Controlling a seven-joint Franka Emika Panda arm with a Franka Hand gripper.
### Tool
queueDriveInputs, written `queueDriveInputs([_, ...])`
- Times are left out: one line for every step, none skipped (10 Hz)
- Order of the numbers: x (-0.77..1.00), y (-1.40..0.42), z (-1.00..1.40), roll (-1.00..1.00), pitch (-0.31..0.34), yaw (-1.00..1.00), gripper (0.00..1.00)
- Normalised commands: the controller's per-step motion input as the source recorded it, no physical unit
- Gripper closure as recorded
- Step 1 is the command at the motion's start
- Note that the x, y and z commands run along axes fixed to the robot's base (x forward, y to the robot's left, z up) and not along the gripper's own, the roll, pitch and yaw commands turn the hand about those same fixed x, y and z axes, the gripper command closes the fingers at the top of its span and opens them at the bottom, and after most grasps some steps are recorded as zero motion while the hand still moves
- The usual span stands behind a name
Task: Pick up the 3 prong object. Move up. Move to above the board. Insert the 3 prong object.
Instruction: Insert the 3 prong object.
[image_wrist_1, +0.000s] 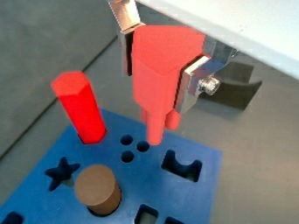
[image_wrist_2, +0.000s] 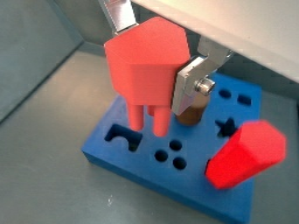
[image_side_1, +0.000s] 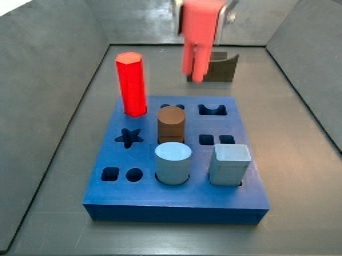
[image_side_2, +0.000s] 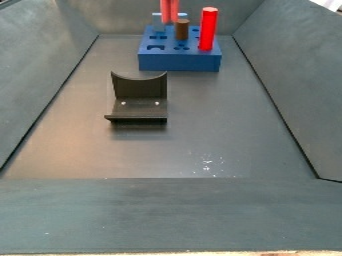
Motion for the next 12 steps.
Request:
queueDriveInputs([0.0,0.01,-0.57,0.06,-0.064,-0.26,1.0])
queueDriveInputs([-0.02,0.03,-0.56,0.09,-0.063,-0.27,1.0])
queueDriveInputs([-0.08,0.03,-0.33,0.04,-0.011,-0.21,1.0])
queueDriveInputs([-0.11,0.05,-0.13,0.05,0.0,-0.21,1.0])
queueDriveInputs([-0.18,0.06,-0.13,0.04,0.016,-0.25,1.0])
queueDriveInputs([-0.2,0.03,-0.15,0.05,0.043,-0.23,1.0])
queueDriveInputs([-0.22,0.0,-0.15,0.04,0.0,-0.17,1.0])
queueDriveInputs([-0.23,0.0,-0.25,0.03,0.0,-0.17,1.0])
queueDriveInputs([-0.22,0.0,-0.2,0.03,0.0,-0.13,1.0])
queueDriveInputs([-0.2,0.0,-0.23,0.02,-0.019,-0.1,1.0])
queueDriveInputs([-0.16,0.0,-0.23,0.0,-0.034,-0.09,1.0])
queueDriveInputs([-0.12,-0.02,-0.16,0.0,-0.024,-0.09,1.0])
